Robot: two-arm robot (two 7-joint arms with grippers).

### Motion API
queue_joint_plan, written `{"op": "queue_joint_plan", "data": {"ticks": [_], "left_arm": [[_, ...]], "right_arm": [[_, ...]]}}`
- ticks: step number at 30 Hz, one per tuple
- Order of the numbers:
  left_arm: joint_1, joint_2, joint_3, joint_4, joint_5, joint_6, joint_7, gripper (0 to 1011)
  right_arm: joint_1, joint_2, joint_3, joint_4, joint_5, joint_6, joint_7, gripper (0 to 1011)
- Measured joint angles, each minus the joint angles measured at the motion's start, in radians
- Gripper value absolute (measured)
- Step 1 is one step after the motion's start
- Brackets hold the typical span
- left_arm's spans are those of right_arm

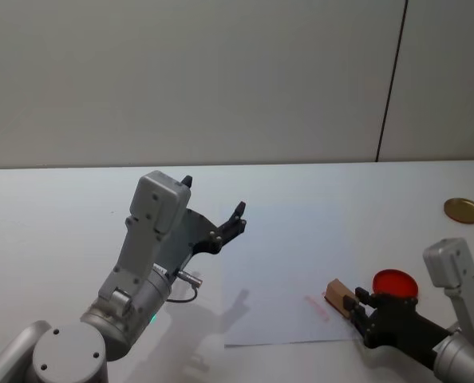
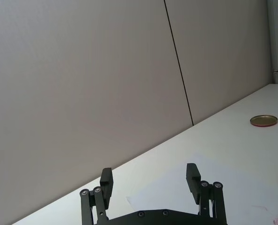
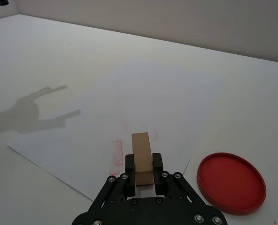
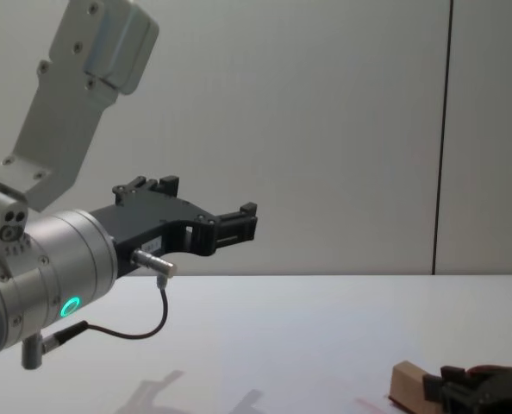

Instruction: Use the one hand to pick up the stamp and affix it onto the A4 paper.

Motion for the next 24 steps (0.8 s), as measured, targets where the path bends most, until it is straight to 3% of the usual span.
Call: {"op": "queue_joint_plan", "data": {"ticks": [15, 24], "left_arm": [[0.0, 0.0, 0.0, 0.0, 0.0, 0.0, 0.0, 993], [0.0, 0.0, 0.0, 0.0, 0.0, 0.0, 0.0, 993]], "right_arm": [[0.003, 0.004, 0.0, 0.003, -0.005, 0.014, 0.011, 203], [0.005, 0.007, 0.007, -0.012, 0.018, -0.004, -0.002, 203]]}}
